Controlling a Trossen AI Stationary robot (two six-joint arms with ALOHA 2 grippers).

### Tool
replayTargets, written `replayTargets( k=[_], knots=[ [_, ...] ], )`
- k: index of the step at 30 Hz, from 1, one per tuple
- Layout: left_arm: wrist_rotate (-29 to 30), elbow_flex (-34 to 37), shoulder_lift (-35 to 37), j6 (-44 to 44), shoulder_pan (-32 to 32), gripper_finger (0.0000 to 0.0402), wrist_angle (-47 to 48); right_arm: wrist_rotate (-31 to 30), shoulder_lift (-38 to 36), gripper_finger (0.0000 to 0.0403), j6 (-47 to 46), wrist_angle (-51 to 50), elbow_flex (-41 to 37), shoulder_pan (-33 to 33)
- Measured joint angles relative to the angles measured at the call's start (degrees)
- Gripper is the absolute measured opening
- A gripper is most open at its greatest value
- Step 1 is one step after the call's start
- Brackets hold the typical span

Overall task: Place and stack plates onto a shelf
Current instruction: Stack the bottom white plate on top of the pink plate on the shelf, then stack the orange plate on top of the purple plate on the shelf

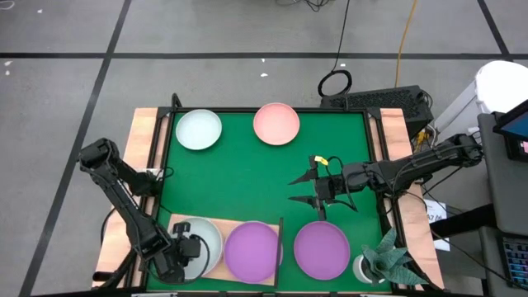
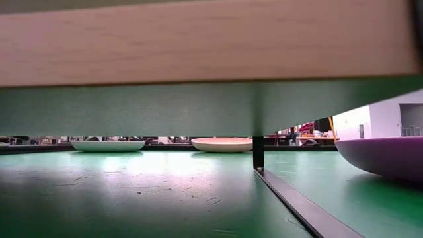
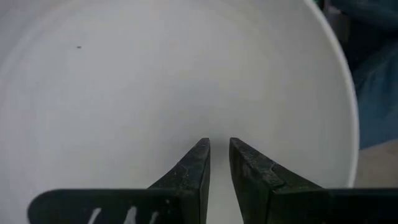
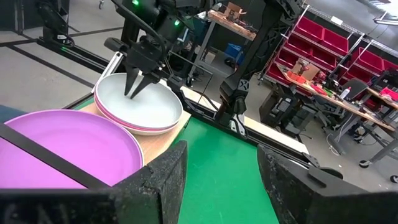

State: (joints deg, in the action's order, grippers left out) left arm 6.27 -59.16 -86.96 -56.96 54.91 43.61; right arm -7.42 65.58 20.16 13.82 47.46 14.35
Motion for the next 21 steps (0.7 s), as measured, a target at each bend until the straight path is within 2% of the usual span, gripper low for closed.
replayTargets(
  k=[8, 11, 14, 18, 21],
  knots=[
    [2.8, -4.97, 0.8, 5.35, -2.69, 0.0066, 7.73, -0.43, 0.0, 0.0176, -0.41, -0.78, 0.0, -0.04],
    [5.57, -8.26, 1.18, 10.05, -3.94, 0.0066, 11.81, -4.36, 0.0, 0.0176, -1.11, -1.88, 0.0, -0.05],
    [11.62, -11.19, 1.4, 16.45, -5.17, 0.0066, 14.77, -8.86, 0.71, 0.0176, -1.24, -2.55, -1.04, -0.93],
    [23.03, -12.52, 1.52, 28.35, -6.59, 0.0066, 15.04, -9.31, 3.31, 0.0176, -1.81, -1.19, -3.14, -5.09],
    [27.54, -12.61, 1.65, 37.09, -8.8, 0.0066, 14.91, -9.27, 6.0, 0.0172, -3.13, -1.2, -3.5, -9.68]
  ],
)
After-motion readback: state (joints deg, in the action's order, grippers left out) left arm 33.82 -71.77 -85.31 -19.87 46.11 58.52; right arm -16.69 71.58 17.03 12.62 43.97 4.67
